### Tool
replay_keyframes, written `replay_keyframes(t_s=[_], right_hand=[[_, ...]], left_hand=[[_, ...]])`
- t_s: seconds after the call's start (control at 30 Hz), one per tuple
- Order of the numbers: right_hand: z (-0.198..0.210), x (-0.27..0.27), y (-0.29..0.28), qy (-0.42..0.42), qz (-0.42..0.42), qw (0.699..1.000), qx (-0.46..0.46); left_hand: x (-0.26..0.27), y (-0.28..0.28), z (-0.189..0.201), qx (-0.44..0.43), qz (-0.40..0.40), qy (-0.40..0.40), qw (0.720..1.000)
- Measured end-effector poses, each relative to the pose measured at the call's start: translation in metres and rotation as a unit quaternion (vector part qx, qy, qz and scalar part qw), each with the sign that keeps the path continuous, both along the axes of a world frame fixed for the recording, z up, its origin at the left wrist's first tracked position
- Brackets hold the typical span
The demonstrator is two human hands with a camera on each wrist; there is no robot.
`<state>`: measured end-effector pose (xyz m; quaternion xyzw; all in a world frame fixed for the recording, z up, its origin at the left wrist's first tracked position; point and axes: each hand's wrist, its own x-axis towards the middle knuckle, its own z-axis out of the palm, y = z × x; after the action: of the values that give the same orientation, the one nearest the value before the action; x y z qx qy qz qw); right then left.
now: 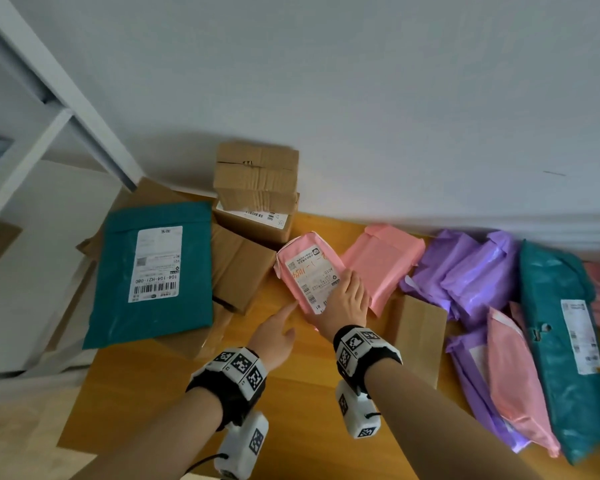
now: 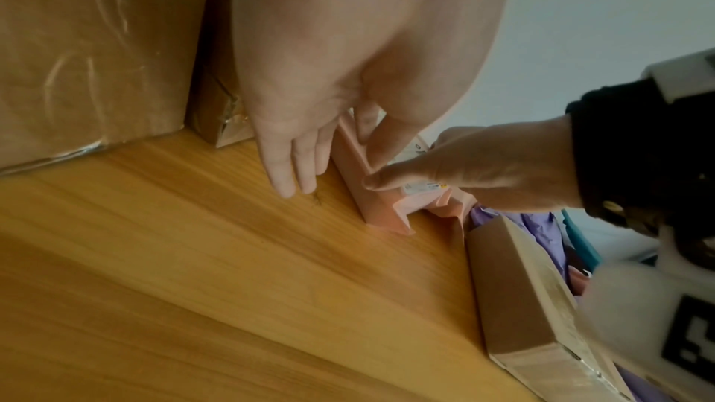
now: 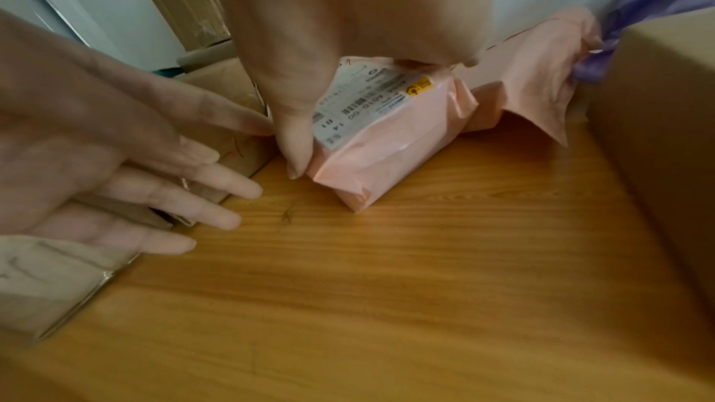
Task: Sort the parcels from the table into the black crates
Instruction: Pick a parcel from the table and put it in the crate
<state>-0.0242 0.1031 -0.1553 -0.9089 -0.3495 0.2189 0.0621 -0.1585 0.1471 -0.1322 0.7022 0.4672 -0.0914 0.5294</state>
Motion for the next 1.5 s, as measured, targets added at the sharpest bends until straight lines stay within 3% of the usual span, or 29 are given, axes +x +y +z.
replay_keyframes(t_s=[0.3, 0.47, 0.57, 0.9, 1.1, 1.3, 1.37, 1.5], right_hand=[[-0.004, -0.01, 0.008, -0.046, -0.012, 0.999, -0.011], [-0.001, -0.01, -0.001, -0.032, -0.011, 0.999, 0.003], [0.005, -0.006, -0.009, -0.035, 0.015, 0.999, 0.01], [0.045, 0.014, -0.043, -0.073, 0.106, 0.991, 0.034], [0.066, 0.018, -0.068, -0.116, 0.18, 0.974, 0.068], [0.083, 0.012, -0.097, -0.192, 0.284, 0.932, 0.121], [0.086, 0.01, -0.106, -0.222, 0.311, 0.913, 0.143], [0.098, 0.003, -0.125, -0.261, 0.357, 0.882, 0.165]], left_hand=[[-0.012, 0.009, -0.007, -0.006, -0.007, -0.004, 1.0], [-0.01, 0.014, -0.005, 0.015, -0.002, -0.02, 1.0], [-0.008, 0.019, -0.002, 0.035, 0.034, -0.028, 0.998], [0.008, 0.014, 0.033, 0.212, 0.023, -0.028, 0.977], [0.016, 0.007, 0.046, 0.295, -0.067, -0.065, 0.951], [0.024, 0.003, 0.085, 0.34, -0.184, -0.004, 0.922], [0.021, 0.001, 0.097, 0.329, -0.217, 0.005, 0.919], [0.012, -0.008, 0.111, 0.245, -0.247, 0.003, 0.938]])
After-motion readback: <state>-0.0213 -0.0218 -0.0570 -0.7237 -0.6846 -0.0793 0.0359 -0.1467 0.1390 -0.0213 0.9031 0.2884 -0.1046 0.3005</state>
